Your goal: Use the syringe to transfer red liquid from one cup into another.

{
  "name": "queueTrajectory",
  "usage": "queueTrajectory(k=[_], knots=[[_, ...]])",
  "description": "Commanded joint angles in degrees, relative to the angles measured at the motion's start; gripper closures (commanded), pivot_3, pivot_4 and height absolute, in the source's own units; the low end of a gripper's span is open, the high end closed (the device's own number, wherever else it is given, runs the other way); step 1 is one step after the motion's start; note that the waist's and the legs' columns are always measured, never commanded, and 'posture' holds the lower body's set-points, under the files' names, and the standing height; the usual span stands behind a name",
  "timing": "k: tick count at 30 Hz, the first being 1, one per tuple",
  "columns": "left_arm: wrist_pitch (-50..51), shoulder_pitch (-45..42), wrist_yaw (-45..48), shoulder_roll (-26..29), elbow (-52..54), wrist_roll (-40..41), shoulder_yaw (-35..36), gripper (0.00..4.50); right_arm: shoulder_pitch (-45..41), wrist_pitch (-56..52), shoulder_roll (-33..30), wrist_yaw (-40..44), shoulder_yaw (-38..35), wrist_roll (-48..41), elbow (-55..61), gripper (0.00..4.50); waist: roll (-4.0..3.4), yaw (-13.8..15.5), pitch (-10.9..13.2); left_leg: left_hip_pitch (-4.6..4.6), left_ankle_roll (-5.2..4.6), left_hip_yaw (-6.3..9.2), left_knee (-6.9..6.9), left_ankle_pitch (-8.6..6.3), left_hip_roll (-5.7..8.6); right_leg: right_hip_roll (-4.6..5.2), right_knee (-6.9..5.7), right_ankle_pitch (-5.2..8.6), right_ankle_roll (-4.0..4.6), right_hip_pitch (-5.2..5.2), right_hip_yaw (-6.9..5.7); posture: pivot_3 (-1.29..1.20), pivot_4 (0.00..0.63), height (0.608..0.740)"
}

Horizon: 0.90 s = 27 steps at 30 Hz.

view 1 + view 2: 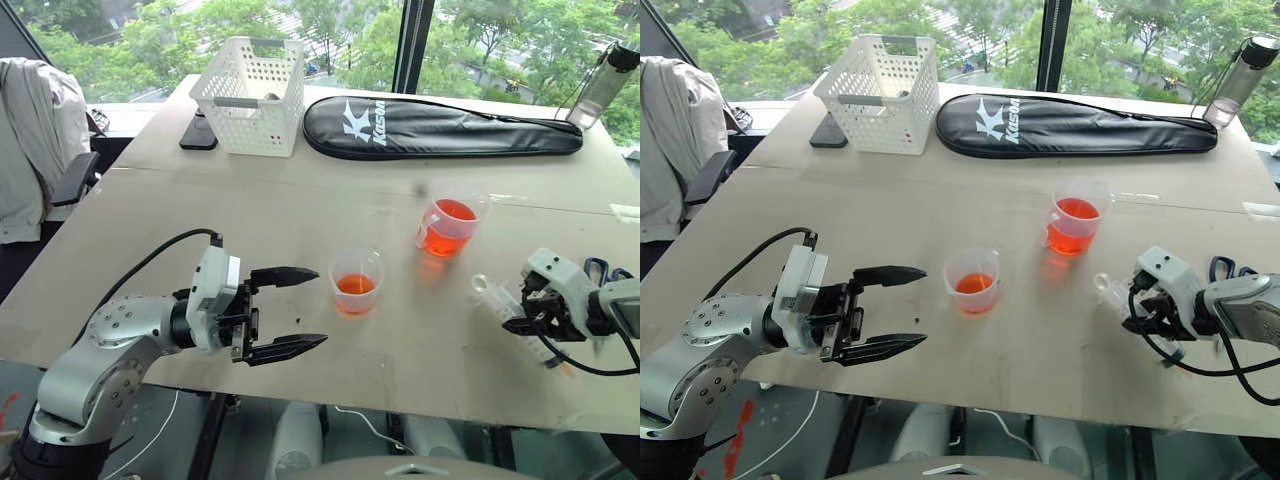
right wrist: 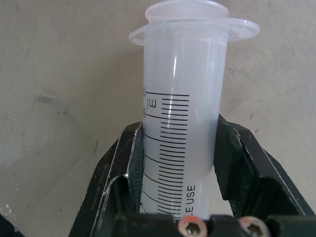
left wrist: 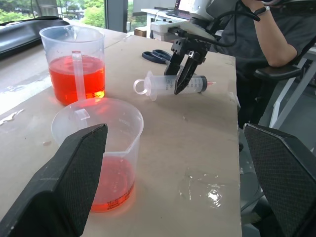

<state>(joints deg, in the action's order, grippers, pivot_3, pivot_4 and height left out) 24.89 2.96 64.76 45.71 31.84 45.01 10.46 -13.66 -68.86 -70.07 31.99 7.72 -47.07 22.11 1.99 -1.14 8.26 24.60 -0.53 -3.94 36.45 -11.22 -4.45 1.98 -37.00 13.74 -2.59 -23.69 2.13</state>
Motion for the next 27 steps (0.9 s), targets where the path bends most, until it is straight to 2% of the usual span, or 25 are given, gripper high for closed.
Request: queueTrajectory(k=[1, 4, 7, 9, 11, 13, 15, 16, 19, 24, 27], knots=[[-0.4, -0.2, -0.1, 0.2, 1.8, 0.5, 0.4, 0.00, 0.9, 0.1, 0.4, 1.7, -1.1, 2.6, -0.1, 2.89, 0.02, 0.1, 0.0, 0.00, 0.00, -0.01, 0.00, 0.00, 0.00, 0.01, 0.00, 0.00, 0.00, 0.00, 0.00, 0.00, 0.150, 0.724], [-0.4, 0.5, -0.5, 0.2, 2.4, 0.7, 0.9, 0.00, 4.2, 1.1, -0.2, 5.3, -9.0, 0.1, 1.3, 2.90, -0.02, 0.4, 0.0, 0.01, 0.00, -0.02, 0.02, 0.00, 0.02, 0.04, 0.00, 0.00, 0.01, -0.01, 0.00, 0.00, 0.150, 0.724], [-0.3, 1.2, -1.0, 0.1, 2.8, 1.0, 1.6, 0.00, 10.3, 4.8, 0.3, 15.3, -24.6, -5.0, 4.5, 2.90, -0.24, 0.7, 0.2, 0.12, -0.01, -0.04, 0.00, -0.01, 0.06, 0.06, 0.00, -0.04, 0.06, -0.05, 0.01, 0.00, 0.150, 0.724], [-0.2, 1.5, -1.1, 0.1, 2.9, 1.3, 1.8, 0.00, 11.4, 3.7, 2.0, 20.0, -35.4, -11.8, 5.4, 2.90, -0.38, 0.9, 0.2, 0.14, -0.04, -0.03, -0.03, -0.03, 0.08, 0.04, 0.00, -0.03, 0.04, -0.08, -0.01, 0.00, 0.150, 0.724], [-0.1, 1.2, -1.3, 0.1, 2.9, 1.6, 1.7, 0.00, 8.9, 0.7, 2.9, 20.5, -42.2, -20.1, 4.5, 2.90, -0.38, 0.9, 0.3, 0.14, -0.04, 0.02, -0.04, -0.03, 0.07, -0.01, 0.00, -0.01, 0.00, -0.07, -0.04, 0.00, 0.150, 0.724], [0.8, -0.3, -2.0, -0.2, 2.4, 2.8, 1.6, 0.00, 3.2, 1.7, 5.4, 14.5, -45.3, -31.6, 1.8, 2.90, -0.33, 0.7, 0.3, 0.09, -0.04, 0.04, -0.05, -0.03, 0.05, -0.03, 0.00, -0.01, 0.00, -0.03, -0.06, 0.00, 0.150, 0.724], [3.0, -3.5, -4.0, -0.6, 1.4, 5.5, 2.0, 0.00, -3.4, 6.9, 11.0, 6.0, -44.4, -37.9, 0.6, 2.90, -0.20, 0.5, 0.3, 0.07, -0.04, 0.06, -0.02, -0.03, 0.04, -0.04, 0.00, 0.01, -0.04, -0.01, -0.07, 0.00, 0.150, 0.724], [5.2, -6.3, -6.7, -1.0, 0.5, 8.6, 2.6, 0.00, -7.5, 9.8, 14.6, 0.9, -42.7, -37.8, 0.3, 2.90, -0.16, 0.5, 0.3, 0.04, -0.04, 0.10, 0.02, -0.03, 0.04, -0.06, -0.01, 0.05, -0.13, 0.03, -0.07, 0.00, 0.150, 0.724], [11.9, -16.2, -16.0, -2.1, -3.0, 17.2, 4.1, 0.00, -17.2, 21.1, 26.1, -8.7, -36.2, -25.8, 2.0, 2.90, -0.24, 0.4, 0.4, 0.12, -0.06, 0.17, 0.22, -0.02, 0.04, -0.12, -0.03, -0.09, -0.31, 0.04, -0.02, 0.00, 0.150, 0.724], [19.2, -30.8, -28.0, -3.3, -8.1, 27.2, 4.3, 0.00, -18.5, 34.7, 35.5, -12.4, -23.3, -3.3, 0.7, 2.90, -0.21, 0.6, 0.4, 0.27, -0.07, 0.18, 0.22, -0.02, 0.15, -0.10, -0.03, -0.32, -0.47, 0.02, 0.06, 0.00, 0.150, 0.724], [21.8, -39.4, -31.5, -3.7, -12.3, 28.6, 3.3, 0.00, -18.9, 41.5, 41.7, -13.6, -18.2, 5.2, -1.6, 2.90, -0.21, 0.6, 0.4, 0.38, -0.08, 0.21, 0.18, -0.02, 0.20, -0.09, -0.02, -0.32, -0.53, -0.03, 0.05, 0.00, 0.150, 0.724]])
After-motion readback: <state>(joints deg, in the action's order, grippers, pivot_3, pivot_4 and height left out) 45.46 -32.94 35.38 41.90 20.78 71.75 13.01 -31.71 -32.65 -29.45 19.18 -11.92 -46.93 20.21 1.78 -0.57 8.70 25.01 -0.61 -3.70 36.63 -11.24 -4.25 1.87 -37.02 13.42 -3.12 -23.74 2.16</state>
